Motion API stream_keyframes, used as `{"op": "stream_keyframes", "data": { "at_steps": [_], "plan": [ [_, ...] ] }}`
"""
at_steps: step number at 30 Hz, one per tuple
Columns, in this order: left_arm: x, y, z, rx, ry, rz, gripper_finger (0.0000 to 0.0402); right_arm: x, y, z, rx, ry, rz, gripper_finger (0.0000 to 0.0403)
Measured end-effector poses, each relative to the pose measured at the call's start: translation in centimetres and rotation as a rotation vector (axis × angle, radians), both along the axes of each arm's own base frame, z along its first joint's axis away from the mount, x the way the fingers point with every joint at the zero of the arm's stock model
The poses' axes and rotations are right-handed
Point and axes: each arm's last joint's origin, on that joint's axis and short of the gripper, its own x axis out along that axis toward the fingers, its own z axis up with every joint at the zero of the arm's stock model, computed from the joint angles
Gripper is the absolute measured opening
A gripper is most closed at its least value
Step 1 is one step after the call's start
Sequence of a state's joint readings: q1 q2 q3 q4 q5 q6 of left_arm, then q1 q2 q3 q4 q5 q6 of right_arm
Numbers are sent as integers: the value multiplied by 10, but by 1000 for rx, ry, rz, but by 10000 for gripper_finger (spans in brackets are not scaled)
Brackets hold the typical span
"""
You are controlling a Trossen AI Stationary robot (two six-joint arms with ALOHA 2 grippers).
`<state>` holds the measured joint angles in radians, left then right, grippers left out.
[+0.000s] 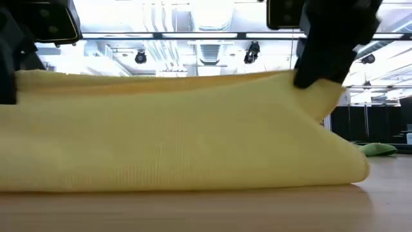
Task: Fold microfiber towels
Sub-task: Fold the yellow towel
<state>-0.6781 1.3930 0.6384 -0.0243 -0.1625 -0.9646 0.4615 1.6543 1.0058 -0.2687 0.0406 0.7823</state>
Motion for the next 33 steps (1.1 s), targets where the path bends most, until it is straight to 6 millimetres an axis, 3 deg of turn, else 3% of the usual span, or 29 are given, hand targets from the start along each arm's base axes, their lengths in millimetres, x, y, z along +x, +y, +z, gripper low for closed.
{"op": "stream_keyframes", "data": {
  "at_steps": [15,21,33],
  "plan": [
    [-15,21,4,234,27,147,0,18,-63,-4,-98,36,-49,9],
    [-16,31,1,337,29,271,0,22,-82,-4,-121,45,-74,9],
    [-8,59,-4,471,80,346,0,24,-112,-6,-157,68,-123,9]
  ]
}}
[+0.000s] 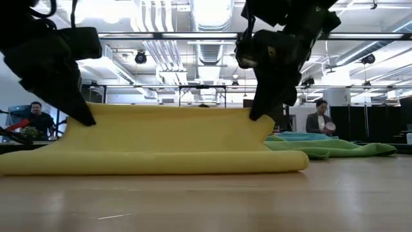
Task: Fold microfiber towels
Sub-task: Fold the yellow towel
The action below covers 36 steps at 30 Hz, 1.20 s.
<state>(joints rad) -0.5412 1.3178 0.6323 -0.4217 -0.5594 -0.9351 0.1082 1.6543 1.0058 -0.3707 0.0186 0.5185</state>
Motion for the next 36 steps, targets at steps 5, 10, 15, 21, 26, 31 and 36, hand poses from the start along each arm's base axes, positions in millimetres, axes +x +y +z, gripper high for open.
{"op": "stream_keyframes", "data": {
  "at_steps": [5,10,15,21,26,31,36],
  "plan": [
    [4,9,0,38,19,-2,0,1,-10,-2,-2,9,-28,9],
    [5,18,-1,62,52,24,3,3,-18,-8,13,31,-47,17],
    [2,22,-3,87,98,31,47,2,-26,-10,13,49,-75,56],
    [-1,25,-1,143,104,45,139,0,-41,1,14,14,-117,121],
    [-6,28,4,162,99,61,212,-1,-38,21,17,-99,-77,157],
    [-7,25,5,59,125,14,230,8,-3,29,32,-241,136,162],
    [-7,17,0,32,150,-33,197,18,34,10,8,-263,207,144]
  ]
}}
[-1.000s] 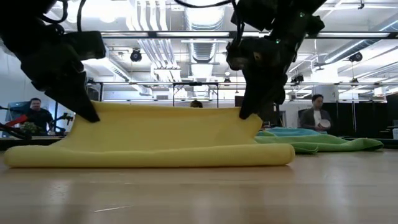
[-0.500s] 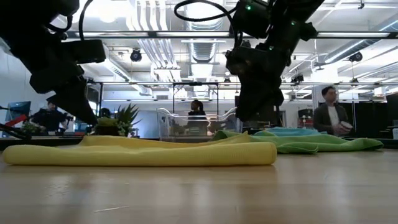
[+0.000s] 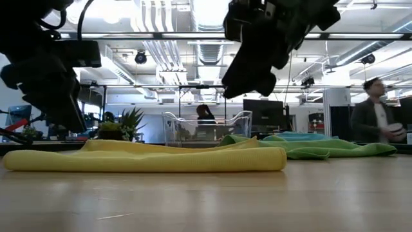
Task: Fold microfiber towels
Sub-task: Fold the yellow towel
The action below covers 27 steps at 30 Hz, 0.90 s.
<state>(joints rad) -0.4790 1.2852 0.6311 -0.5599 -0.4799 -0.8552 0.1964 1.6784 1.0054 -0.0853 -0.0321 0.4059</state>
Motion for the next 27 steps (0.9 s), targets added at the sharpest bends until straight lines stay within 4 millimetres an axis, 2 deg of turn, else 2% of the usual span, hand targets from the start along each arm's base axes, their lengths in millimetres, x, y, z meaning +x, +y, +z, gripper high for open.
{"op": "stream_keyframes", "data": {
  "at_steps": [4,7,10,15,22,27],
  "plan": [
    [5,0,-4,27,-18,10,138,7,21,-20,-13,1,-36,118],
    [13,-2,-9,23,-29,-17,74,11,26,-41,35,55,-100,86],
    [21,-6,-15,-1,-53,-22,14,16,32,-52,60,42,-118,50],
    [29,-4,-26,13,-58,7,6,21,36,-58,68,35,-114,12],
    [39,9,-41,17,-29,115,1,30,40,-73,89,86,-95,9],
    [40,19,-39,21,-53,218,0,35,48,-82,122,120,-69,9]
  ]
}}
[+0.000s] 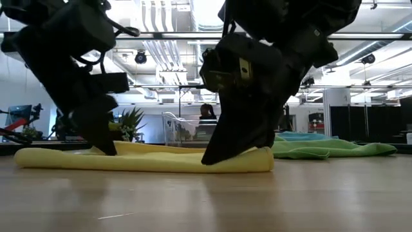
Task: Fold microfiber towels
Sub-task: Fold the yellow towel
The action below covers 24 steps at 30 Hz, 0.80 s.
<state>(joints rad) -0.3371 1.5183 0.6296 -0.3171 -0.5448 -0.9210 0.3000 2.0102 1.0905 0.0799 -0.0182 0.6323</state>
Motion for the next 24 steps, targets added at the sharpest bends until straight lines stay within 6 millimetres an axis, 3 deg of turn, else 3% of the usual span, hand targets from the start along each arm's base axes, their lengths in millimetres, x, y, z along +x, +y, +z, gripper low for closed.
{"op": "stream_keyframes", "data": {
  "at_steps": [8,18,24],
  "plan": [
    [-8,15,21,103,-61,95,0,-3,3,-2,1,23,11,8],
    [-6,39,10,126,29,142,0,-5,3,-3,3,38,17,8],
    [-11,53,14,141,43,158,0,-5,2,-3,11,49,25,8]
  ]
}}
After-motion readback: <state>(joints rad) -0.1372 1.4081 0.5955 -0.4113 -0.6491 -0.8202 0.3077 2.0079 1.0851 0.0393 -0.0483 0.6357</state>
